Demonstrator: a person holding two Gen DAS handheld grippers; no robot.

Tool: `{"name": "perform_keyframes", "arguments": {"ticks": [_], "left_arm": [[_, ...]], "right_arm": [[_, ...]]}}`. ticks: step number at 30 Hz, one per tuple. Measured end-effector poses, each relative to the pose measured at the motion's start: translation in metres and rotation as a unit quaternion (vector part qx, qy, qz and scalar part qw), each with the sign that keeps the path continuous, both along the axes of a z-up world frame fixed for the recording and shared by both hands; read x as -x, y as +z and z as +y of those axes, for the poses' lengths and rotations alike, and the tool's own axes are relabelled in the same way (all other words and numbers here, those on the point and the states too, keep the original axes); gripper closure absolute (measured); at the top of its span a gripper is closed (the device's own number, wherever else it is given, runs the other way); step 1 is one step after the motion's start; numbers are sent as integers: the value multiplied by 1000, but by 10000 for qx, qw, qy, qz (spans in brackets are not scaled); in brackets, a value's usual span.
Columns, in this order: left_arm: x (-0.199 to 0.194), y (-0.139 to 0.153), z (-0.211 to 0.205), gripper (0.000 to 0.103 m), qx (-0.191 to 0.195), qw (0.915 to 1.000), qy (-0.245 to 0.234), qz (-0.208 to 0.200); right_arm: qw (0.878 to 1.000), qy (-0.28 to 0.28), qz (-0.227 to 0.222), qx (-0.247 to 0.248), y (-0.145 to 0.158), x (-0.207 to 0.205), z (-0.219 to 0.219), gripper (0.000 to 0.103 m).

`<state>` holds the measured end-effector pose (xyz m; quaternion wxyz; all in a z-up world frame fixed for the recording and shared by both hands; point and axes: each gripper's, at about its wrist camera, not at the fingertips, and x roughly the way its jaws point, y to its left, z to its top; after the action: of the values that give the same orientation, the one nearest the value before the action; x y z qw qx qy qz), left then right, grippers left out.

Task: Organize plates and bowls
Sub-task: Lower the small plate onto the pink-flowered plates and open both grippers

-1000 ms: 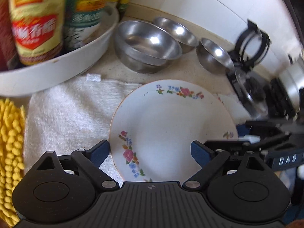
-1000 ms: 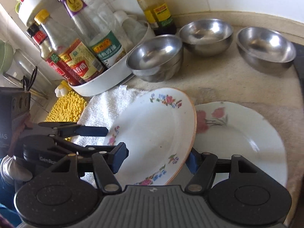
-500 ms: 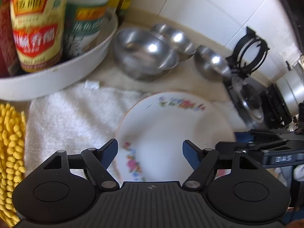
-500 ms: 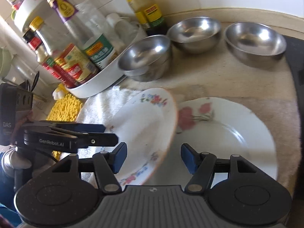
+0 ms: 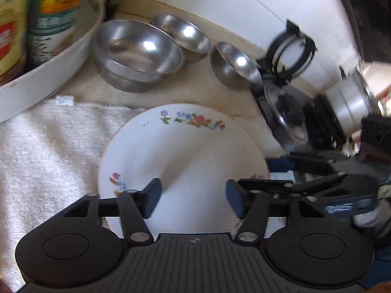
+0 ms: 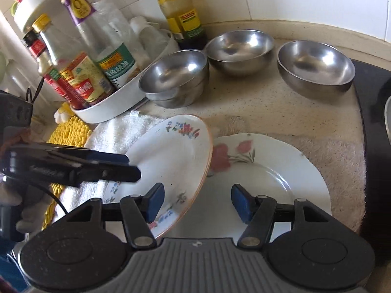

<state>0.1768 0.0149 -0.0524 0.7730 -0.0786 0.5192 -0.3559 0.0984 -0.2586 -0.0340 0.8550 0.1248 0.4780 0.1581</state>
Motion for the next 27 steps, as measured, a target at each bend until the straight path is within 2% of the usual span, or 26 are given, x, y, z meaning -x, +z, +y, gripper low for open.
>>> {"name": "perform_keyframes", "arguments": {"ticks": [1,3,10,12,14,17,19,20,22,24,27], "left_arm": [[-3,0,4,27,-131,9998,123,-84],[-10,-4,10,28,-239,9992,305,-88],[-13,-1,7,22,-440,9979,333,-325],[-12,1,7,22,-834,9939,495,-521],[-15,-5,5,18,-980,9933,328,-525],[-15,-7,-4,7,-797,9960,-12,-415],[-15,-8,-12,5,-738,9964,-153,-385],[-14,-8,-13,7,-669,9971,-164,-325],[-13,-3,-13,20,-527,9982,-215,-210],[-13,0,-14,23,-437,9986,-284,-126],[-8,2,-20,21,-309,9989,-346,-89]], "right_arm": [[10000,33,-11,21,0,0,1,40],[9999,97,-4,48,0,0,3,40],[9998,-9,104,-154,0,0,2,40],[9997,10,97,-233,-1,0,4,40],[9994,22,102,-327,-1,-1,5,40],[9988,93,93,-470,-4,-2,7,40],[9990,86,38,-439,-2,0,7,38],[9990,96,15,-430,0,0,7,37],[9988,53,20,-481,4,3,1,37],[9988,16,-29,-499,8,9,-5,37],[9986,-59,-90,-519,14,18,-15,37]]}}
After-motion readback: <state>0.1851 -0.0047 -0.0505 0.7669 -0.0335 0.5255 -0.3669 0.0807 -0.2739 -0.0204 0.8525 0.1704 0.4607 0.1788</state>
